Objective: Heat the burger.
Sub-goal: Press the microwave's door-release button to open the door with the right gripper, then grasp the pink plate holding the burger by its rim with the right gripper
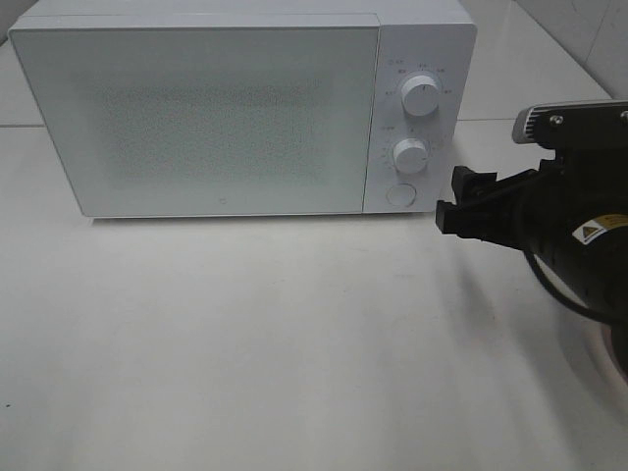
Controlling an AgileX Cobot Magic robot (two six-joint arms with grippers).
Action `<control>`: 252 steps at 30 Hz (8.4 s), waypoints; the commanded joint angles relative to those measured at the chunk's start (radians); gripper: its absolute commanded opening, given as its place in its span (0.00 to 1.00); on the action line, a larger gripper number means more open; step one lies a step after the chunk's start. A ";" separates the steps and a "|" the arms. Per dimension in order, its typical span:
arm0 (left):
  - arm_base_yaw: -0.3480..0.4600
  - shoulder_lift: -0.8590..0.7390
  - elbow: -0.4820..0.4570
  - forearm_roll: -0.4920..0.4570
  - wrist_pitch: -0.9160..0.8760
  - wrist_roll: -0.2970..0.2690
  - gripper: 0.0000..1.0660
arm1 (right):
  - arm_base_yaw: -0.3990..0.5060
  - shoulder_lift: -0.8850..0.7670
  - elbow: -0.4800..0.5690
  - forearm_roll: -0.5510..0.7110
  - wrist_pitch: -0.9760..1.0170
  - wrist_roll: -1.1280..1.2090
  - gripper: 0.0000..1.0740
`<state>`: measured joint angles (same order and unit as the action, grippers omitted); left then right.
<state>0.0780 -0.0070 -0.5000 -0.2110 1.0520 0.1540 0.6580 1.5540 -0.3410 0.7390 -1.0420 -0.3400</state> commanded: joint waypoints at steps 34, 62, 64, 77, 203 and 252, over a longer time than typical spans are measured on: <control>0.001 -0.023 0.003 -0.006 -0.013 0.001 0.92 | 0.195 0.133 -0.003 0.165 -0.128 0.417 0.70; 0.001 -0.023 0.003 -0.006 -0.013 0.001 0.92 | 0.195 0.133 -0.003 0.162 -0.014 1.539 0.06; 0.001 -0.023 0.003 -0.006 -0.013 0.001 0.92 | 0.195 0.133 -0.003 0.162 -0.005 1.539 0.00; 0.001 -0.023 0.003 -0.006 -0.013 0.000 0.92 | 0.192 0.193 -0.043 0.159 0.034 1.553 0.00; 0.001 -0.023 0.003 -0.006 -0.013 0.001 0.92 | -0.128 0.520 -0.520 -0.100 0.140 1.623 0.00; 0.001 -0.023 0.003 -0.006 -0.013 0.001 0.92 | -0.111 0.097 -0.465 -0.401 1.339 0.521 0.06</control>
<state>0.0780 -0.0070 -0.5000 -0.2110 1.0520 0.1540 0.5470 1.6600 -0.7770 0.3700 0.1980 0.3350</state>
